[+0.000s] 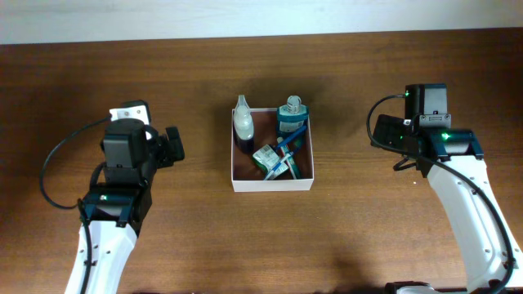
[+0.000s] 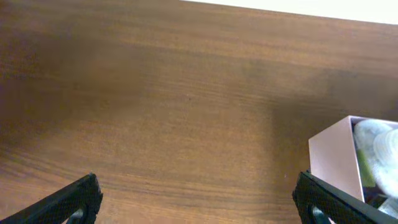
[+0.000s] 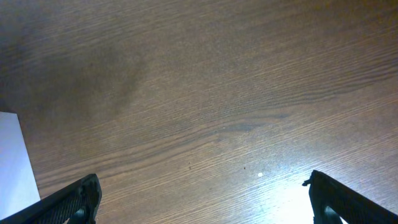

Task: Pack container

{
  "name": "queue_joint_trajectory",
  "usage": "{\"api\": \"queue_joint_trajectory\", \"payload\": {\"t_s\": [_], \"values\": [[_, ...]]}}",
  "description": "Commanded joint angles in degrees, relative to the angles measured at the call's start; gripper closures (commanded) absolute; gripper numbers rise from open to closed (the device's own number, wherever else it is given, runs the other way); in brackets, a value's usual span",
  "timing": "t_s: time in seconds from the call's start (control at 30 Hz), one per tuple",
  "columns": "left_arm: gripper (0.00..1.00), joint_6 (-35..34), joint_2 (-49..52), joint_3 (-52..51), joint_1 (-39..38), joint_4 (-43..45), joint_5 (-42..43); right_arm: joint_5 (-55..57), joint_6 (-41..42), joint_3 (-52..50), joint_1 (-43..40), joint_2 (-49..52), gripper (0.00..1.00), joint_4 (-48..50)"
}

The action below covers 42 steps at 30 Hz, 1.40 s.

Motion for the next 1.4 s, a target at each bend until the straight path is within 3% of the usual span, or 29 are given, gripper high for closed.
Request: {"api": "queue_joint_trajectory", "payload": {"t_s": [0.0,0.4,0.5,0.63,0.77,0.9,1.13,1.37], "values": [[0.01,-0.5,-0.7,0.0,0.2,-1.0,-0.8,0.1,0.0,0.7,-0.3,-0.2,0.01,0.0],[0.01,-0.5,-0.7,0.0,0.2,-1.4,-0.8,-0.6,0.1,0.3,-0.2,0.0,0.01,0.7],[0.0,-0.5,-0.7,0.0,0.2,-1.4,-0.8,-4.0,0.1,-1.5,-0.2,-3.1,0.01,5.0],[0.0,-0.5,-0.7,0.0,0.2,-1.4,-0.8,-9.6,0.0,-11.5,0.8,-12.8,0.01,26.9],[0.0,-0.5,-0.7,0.0,0.2,-1.4,-0.8,-10.6,-0.2,-27.7,2.3,-25.5,0.01,52.3],[0.01,-0.5,-0.7,0.0,0.2,-1.4,-0.8,-10.4,-0.6,-42.4,2.2,-39.1,0.01,66.5],[0.01,-0.5,-0.7,0.0,0.2,-1.4,-0.8,-10.4,-3.2,-55.5,-0.2,-58.8,0.01,67.4],[0.01,-0.5,-0.7,0.0,0.2,-1.4,-0.8,-11.0,-3.2,-59.4,-0.9,-66.9,0.01,61.8]]}}
